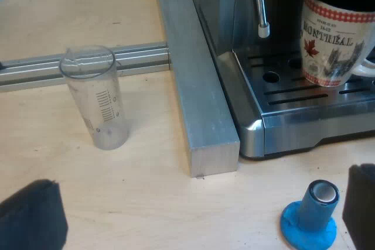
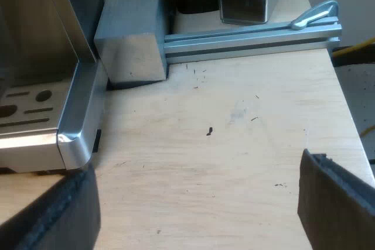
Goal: Place mug into machine
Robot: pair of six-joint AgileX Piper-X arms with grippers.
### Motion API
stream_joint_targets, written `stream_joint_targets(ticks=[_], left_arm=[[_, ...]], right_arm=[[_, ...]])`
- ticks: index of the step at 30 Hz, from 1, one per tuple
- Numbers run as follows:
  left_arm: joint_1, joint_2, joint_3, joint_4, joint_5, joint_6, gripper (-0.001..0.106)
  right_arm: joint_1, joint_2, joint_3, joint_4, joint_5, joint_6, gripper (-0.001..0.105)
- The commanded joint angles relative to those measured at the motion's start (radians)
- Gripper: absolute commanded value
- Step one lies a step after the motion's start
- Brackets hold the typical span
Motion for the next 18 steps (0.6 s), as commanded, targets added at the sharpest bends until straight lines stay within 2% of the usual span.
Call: stream_joint_targets(ticks=[1, 18], left_arm=[[0.002, -0.139, 0.000, -0.018, 0.005, -0.008, 0.098], [0.002, -0.141, 0.000, -0.018, 0.005, -0.008, 0.098]], right_arm=[[0.001, -0.038, -0.005, -0.015, -0.003, -0.004, 0.071], [0.001, -0.038, -0.005, -0.015, -0.003, -0.004, 0.071]])
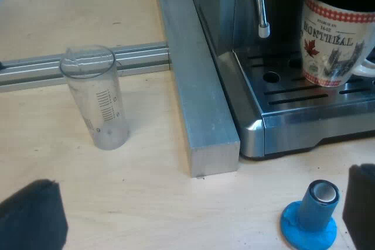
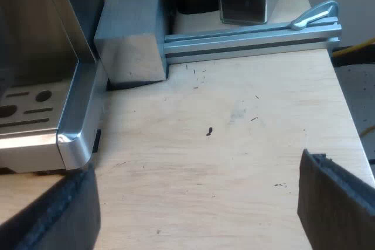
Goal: Place mug into machine
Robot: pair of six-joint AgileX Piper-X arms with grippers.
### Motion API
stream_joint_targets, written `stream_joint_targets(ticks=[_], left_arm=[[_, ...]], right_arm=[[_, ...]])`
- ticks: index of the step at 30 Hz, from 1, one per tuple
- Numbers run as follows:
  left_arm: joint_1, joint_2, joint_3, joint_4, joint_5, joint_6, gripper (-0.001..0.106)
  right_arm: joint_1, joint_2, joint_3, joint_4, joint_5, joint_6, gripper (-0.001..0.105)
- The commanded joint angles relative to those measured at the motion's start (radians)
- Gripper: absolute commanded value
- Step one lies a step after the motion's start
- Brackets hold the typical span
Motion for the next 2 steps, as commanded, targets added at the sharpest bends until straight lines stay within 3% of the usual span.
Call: stream_joint_targets(ticks=[1, 2], left_arm=[[0.002, -0.141, 0.000, -0.018, 0.006, -0.008, 0.098], [0.002, -0.141, 0.000, -0.018, 0.006, -0.008, 0.098]], right_arm=[[0.001, -0.038, -0.005, -0.015, -0.003, -0.004, 0.071], [0.001, -0.038, -0.005, -0.015, -0.003, -0.004, 0.071]])
